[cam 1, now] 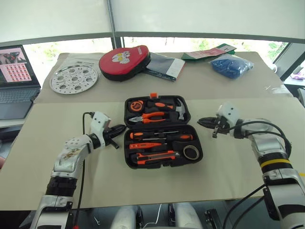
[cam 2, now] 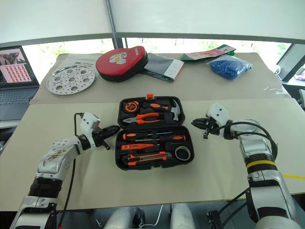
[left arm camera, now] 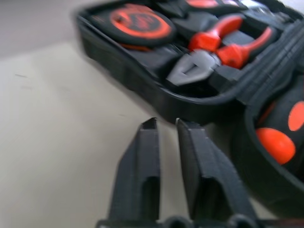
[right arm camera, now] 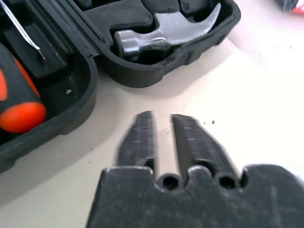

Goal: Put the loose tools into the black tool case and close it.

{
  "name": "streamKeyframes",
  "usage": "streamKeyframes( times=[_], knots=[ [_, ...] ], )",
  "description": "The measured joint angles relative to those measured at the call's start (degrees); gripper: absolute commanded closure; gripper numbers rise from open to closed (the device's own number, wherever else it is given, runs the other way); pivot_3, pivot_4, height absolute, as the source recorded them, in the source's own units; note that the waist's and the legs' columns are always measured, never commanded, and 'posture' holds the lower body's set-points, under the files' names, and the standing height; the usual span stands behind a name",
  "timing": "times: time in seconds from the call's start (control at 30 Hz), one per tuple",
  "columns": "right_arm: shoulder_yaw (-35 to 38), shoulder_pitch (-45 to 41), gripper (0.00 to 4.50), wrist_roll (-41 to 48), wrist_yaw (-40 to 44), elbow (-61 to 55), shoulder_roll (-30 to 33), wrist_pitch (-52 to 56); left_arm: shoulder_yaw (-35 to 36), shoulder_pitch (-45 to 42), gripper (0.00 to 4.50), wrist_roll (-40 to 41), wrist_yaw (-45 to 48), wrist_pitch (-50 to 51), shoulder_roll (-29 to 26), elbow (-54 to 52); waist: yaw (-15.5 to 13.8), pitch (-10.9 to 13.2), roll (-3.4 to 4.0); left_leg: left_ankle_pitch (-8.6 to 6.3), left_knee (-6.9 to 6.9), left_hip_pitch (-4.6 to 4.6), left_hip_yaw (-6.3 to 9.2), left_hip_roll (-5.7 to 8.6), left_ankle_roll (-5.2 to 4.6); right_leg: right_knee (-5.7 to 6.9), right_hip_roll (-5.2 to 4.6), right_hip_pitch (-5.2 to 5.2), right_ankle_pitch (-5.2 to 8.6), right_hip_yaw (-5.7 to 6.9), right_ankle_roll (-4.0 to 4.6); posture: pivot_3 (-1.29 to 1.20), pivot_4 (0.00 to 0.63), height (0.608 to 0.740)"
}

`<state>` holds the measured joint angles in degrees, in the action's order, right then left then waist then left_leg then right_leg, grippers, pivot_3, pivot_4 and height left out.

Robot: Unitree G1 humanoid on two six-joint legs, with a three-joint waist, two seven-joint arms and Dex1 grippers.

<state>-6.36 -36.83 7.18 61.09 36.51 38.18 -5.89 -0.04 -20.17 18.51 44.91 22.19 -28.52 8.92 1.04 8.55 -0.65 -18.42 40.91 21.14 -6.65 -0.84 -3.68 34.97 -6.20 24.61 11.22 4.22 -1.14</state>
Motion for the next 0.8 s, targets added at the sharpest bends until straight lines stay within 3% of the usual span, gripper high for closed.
streamKeyframes(
  times=[0.27,0.5,0.67,0.7,0.8],
  knots=[
    [-0.26,4.72,4.39,0.61,2.98,-7.53,-1.33,4.90,-1.49,-1.11,4.43,-0.34,2.62,1.78,0.70,-0.30,-0.39,0.03,0.06,0.05,0.02,-0.03,0.14,-0.03,0.09,0.02,-0.06,-0.11,0.01,0.07,0.01,0.00,0.150,0.740],
    [1.48,14.70,4.39,2.48,1.95,-23.37,0.54,13.30,-0.68,5.64,4.43,0.69,4.69,3.70,-2.71,-8.88,-0.30,0.04,0.07,0.04,-0.07,-0.04,0.18,-0.05,0.10,0.02,-0.08,-0.09,0.03,0.08,0.02,0.00,0.150,0.740],
    [4.60,18.54,4.39,3.52,-0.66,-27.52,1.83,16.35,2.35,8.20,4.43,2.23,3.94,4.54,-3.56,-11.69,-0.45,0.07,0.06,0.04,0.07,-0.08,0.19,0.00,0.08,0.00,-0.23,-0.10,0.04,0.02,0.04,0.00,0.150,0.740],
    [5.73,19.06,3.89,4.93,-1.08,-29.02,2.88,19.33,3.67,8.43,4.22,2.34,3.13,4.53,-3.86,-11.96,-0.50,0.08,0.08,0.04,0.10,-0.08,0.20,0.00,0.08,0.03,-0.25,-0.09,0.03,0.00,0.06,0.00,0.150,0.740],
    [9.72,19.51,3.03,8.68,-1.56,-32.94,5.42,26.99,6.22,8.90,3.37,4.13,2.74,9.94,-7.92,-12.66,-0.44,0.08,0.08,0.04,0.08,-0.11,0.21,-0.02,0.08,0.08,-0.24,-0.08,0.01,-0.01,0.12,0.00,0.150,0.740]
  ],
)
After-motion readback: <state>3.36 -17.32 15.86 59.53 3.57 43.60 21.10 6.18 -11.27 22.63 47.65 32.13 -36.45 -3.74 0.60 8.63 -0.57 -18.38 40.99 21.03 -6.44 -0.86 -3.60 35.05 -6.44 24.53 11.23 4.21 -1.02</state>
